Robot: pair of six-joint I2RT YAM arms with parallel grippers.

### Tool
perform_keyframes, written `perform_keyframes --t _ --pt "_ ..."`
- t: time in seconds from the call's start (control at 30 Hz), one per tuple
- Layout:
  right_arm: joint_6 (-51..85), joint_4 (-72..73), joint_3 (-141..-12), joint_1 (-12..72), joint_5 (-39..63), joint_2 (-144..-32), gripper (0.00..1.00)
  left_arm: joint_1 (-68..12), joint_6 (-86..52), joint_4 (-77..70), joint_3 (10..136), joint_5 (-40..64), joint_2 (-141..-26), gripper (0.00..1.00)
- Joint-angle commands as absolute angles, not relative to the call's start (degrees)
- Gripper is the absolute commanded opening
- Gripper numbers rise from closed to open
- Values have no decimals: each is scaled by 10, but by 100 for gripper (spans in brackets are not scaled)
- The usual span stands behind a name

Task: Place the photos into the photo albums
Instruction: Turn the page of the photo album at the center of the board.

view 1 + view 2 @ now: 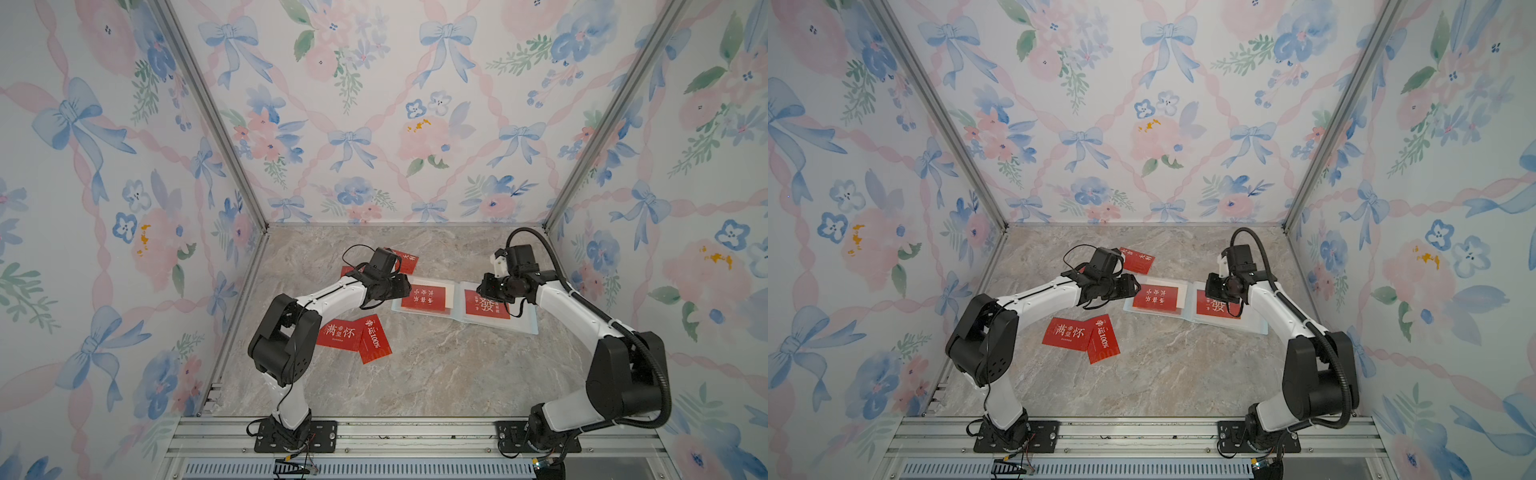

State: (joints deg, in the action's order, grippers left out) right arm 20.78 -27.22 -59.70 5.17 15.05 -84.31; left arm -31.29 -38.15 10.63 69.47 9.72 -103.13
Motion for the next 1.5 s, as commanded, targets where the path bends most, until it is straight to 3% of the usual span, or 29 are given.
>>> perform_keyframes --t 0.0,0.17,0.47,0.97,1.47 --pt "214 -274 -554 -27 199 -824 16 -304 -383 74 686 115 -1022 55" --pt "197 -272 -519 -118 251 -833 19 -300 -379 59 689 131 -1053 55" --pt "185 -247 -515 -206 282 -899 22 -324 -384 53 700 138 -1067 54" --pt "201 -216 -534 -214 256 -981 27 -466 -413 53 907 193 -1232 49" --pt "186 -222 -524 -204 261 -939 27 -488 -424 53 967 205 -1315 38"
